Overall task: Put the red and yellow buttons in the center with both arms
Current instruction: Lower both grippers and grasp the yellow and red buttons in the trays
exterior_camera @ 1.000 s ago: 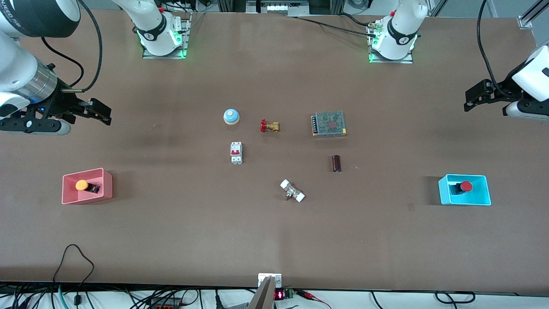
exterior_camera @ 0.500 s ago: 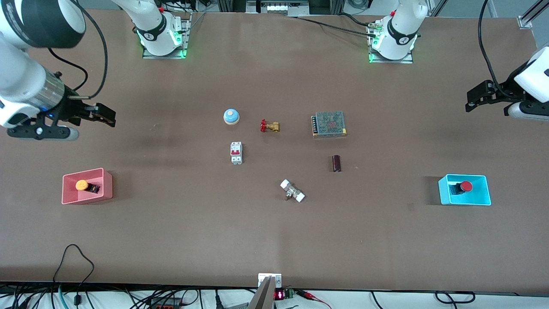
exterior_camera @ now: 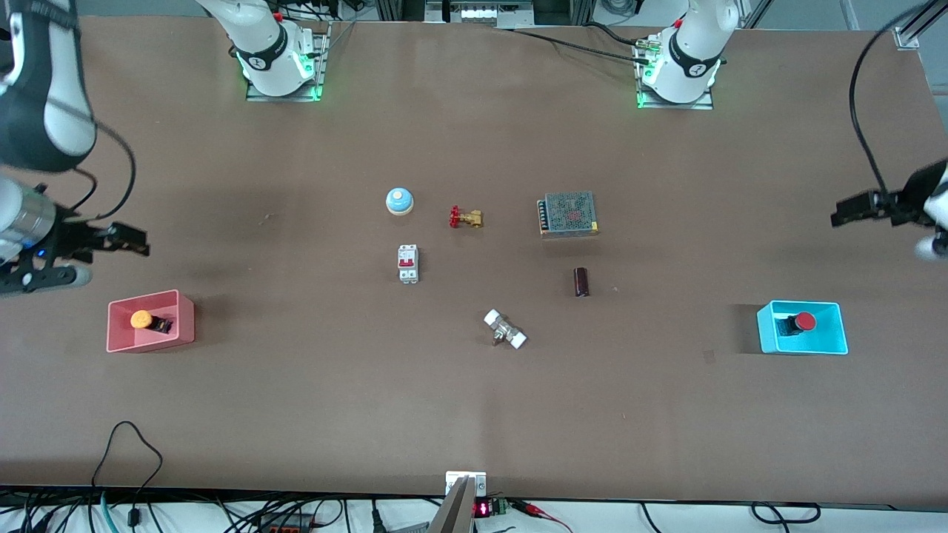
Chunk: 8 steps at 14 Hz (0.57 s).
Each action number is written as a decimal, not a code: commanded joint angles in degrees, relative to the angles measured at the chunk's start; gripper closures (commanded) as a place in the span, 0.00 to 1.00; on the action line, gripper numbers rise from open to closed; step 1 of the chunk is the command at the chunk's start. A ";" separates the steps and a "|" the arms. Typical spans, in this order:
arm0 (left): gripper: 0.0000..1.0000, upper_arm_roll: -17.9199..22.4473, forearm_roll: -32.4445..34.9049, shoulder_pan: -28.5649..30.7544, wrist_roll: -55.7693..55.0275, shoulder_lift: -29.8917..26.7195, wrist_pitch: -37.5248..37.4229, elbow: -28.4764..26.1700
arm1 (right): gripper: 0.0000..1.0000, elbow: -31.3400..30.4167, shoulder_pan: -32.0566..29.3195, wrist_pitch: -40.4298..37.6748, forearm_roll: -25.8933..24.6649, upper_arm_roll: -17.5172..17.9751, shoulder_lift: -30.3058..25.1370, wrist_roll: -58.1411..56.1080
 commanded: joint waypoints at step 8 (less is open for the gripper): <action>0.00 -0.08 1.56 5.01 6.07 22.48 26.39 2.25 | 0.00 1.20 -5.07 19.31 0.27 0.89 14.64 -6.31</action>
